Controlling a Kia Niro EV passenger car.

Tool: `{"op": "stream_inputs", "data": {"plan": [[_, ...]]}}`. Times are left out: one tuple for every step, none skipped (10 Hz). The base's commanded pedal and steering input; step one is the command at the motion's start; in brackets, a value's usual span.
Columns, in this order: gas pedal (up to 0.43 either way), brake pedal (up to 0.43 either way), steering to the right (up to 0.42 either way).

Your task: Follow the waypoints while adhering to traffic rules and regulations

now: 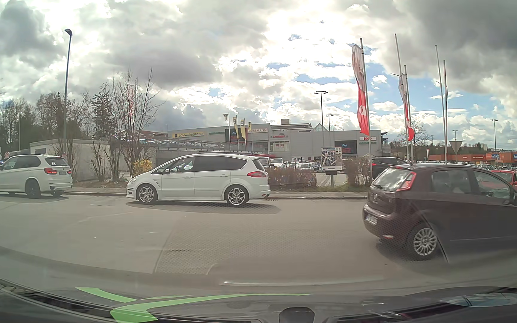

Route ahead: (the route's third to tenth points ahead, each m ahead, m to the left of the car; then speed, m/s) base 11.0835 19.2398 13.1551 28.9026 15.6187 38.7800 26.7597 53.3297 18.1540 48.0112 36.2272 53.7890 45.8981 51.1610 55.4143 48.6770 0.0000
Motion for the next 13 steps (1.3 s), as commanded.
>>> {"op": "stream_inputs", "data": {"plan": [[0.000,0.311,0.010],[0.000,0.311,0.010],[0.000,0.311,0.010],[0.000,0.311,0.010],[0.000,0.311,0.010],[0.000,0.311,0.010],[0.000,0.311,0.010],[0.000,0.311,0.010],[0.000,0.311,0.010],[0.000,0.311,0.010],[0.000,0.311,0.010],[0.000,0.311,0.010],[0.000,0.311,0.010]]}}
